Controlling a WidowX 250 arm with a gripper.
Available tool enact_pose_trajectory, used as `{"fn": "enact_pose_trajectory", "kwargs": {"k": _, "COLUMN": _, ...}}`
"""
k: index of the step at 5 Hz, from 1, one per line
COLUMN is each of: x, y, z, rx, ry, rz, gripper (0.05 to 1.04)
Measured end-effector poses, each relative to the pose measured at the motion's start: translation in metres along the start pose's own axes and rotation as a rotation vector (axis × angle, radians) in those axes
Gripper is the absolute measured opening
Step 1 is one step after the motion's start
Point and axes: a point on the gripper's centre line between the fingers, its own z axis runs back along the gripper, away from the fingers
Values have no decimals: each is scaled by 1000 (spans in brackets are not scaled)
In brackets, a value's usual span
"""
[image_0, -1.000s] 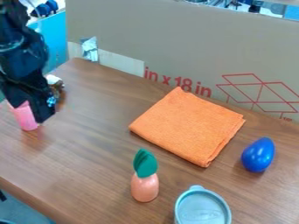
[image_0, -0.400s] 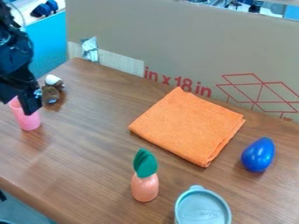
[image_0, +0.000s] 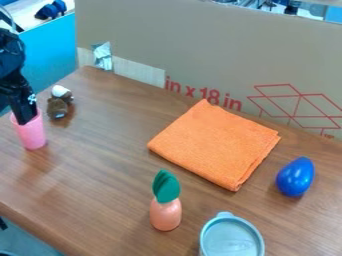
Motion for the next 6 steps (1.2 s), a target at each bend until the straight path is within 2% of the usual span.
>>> {"fn": "enact_pose_trajectory", "kwargs": {"k": 1, "x": 3, "y": 0, "z": -4, "rx": -22, "ry": -1, "rz": -12, "gripper": 1001}}
{"fn": "enact_pose_trajectory", "kwargs": {"k": 4, "x": 20, "y": -19, "z": -6, "rx": -49, "ry": -47, "rz": -92, "gripper": 1001}}
{"fn": "enact_pose_trajectory", "kwargs": {"k": 5, "x": 21, "y": -19, "z": -15, "rx": -76, "ry": -52, "rz": -96, "gripper": 1001}}
{"fn": "enact_pose_trajectory", "kwargs": {"k": 6, "x": 19, "y": -20, "z": -24, "rx": -91, "ry": -32, "rz": -99, "gripper": 1001}}
